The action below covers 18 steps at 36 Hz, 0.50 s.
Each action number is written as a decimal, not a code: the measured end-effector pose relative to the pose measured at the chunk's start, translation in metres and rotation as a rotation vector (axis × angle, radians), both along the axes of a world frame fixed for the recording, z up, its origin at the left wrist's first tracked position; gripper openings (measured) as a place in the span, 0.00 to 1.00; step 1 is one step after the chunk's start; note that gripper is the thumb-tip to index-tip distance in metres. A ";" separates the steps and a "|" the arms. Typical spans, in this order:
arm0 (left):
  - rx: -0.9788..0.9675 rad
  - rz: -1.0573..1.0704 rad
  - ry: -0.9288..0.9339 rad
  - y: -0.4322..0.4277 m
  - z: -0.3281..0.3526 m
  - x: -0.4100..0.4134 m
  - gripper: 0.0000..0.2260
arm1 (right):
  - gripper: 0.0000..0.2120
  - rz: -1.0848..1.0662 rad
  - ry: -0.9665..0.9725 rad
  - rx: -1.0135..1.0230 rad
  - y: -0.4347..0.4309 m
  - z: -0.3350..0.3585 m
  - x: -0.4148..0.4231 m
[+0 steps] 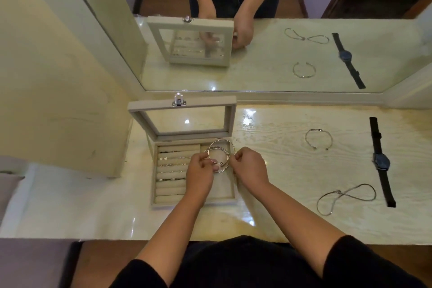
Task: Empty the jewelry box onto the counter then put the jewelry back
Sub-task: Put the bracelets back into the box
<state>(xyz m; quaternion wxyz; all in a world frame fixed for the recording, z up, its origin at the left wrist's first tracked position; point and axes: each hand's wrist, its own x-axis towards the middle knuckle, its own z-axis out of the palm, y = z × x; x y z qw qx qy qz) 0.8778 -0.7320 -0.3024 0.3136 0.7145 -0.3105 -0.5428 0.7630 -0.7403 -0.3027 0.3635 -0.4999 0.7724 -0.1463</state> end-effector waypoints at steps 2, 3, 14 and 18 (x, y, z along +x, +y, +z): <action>0.010 -0.006 -0.001 0.001 -0.001 0.005 0.13 | 0.10 0.008 0.001 0.008 0.000 0.000 0.005; 0.016 -0.015 -0.005 0.001 -0.001 0.006 0.13 | 0.10 0.016 0.010 0.012 0.000 0.000 0.006; 0.101 -0.143 -0.013 -0.003 -0.004 0.016 0.17 | 0.13 0.125 0.160 0.059 0.000 -0.002 0.016; 0.133 -0.170 -0.054 -0.007 -0.004 0.018 0.16 | 0.14 0.161 0.228 0.068 -0.001 -0.001 0.019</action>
